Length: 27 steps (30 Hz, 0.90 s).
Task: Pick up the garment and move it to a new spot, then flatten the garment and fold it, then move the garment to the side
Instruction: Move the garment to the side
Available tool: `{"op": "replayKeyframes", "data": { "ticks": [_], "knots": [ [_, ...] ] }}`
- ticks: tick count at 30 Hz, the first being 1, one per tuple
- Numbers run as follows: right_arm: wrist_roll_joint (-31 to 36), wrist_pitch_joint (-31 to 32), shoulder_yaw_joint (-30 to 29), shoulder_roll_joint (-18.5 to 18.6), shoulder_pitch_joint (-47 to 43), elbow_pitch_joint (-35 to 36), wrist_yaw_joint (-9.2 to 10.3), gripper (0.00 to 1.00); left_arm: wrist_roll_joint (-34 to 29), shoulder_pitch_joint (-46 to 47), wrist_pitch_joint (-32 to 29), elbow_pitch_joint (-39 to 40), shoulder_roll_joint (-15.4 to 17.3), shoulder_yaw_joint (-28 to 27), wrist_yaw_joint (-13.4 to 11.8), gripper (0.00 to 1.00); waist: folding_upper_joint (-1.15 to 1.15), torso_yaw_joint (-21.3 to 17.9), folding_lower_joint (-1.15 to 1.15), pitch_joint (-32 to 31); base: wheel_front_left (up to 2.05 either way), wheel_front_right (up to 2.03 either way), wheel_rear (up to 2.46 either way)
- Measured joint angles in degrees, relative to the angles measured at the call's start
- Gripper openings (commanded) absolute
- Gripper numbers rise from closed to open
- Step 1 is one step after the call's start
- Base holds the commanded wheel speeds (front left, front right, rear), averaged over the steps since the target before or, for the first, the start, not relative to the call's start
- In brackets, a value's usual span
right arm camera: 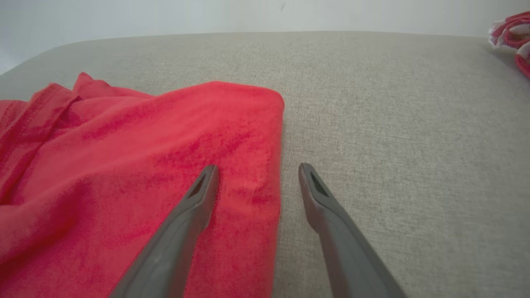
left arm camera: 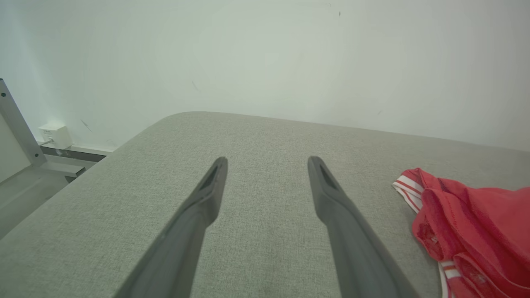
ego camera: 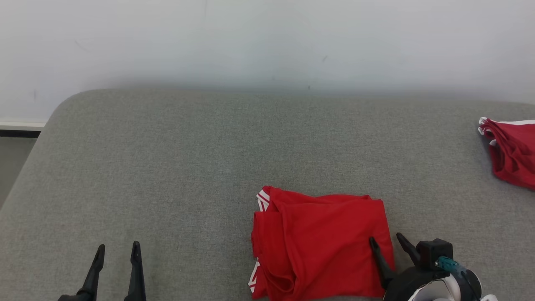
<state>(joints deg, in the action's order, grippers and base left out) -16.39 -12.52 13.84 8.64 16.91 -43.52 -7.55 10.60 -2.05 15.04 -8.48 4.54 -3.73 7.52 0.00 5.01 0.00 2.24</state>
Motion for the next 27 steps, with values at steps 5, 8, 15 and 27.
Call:
{"op": "replayKeyframes", "data": {
  "ticks": [5,8,15,27],
  "knots": [
    [-1.2,0.67,1.18,-0.82,2.15,-5.79,0.0,1.0,0.0,0.48,0.0,-0.09,0.04,-0.19,0.0,1.0,0.0,0.5,0.0,0.79,0.0,0.0,0.0],
    [-2.18,0.75,2.0,-1.42,3.22,-8.14,0.0,1.0,-0.01,0.76,0.0,-0.07,0.04,-0.42,0.0,1.0,0.0,0.49,0.0,1.03,0.0,0.0,0.0],
    [-5.88,1.15,5.31,-2.07,6.61,-10.95,0.01,0.0,0.09,0.96,0.0,0.02,-0.03,-0.82,0.0,1.0,0.0,0.18,0.0,1.79,0.0,0.0,0.0],
    [-7.37,0.91,9.75,4.71,22.26,-10.13,0.01,0.0,0.99,5.4,0.01,1.12,0.11,1.47,0.0,1.0,0.0,-0.69,0.0,7.39,0.0,0.0,0.0]
  ]
}}
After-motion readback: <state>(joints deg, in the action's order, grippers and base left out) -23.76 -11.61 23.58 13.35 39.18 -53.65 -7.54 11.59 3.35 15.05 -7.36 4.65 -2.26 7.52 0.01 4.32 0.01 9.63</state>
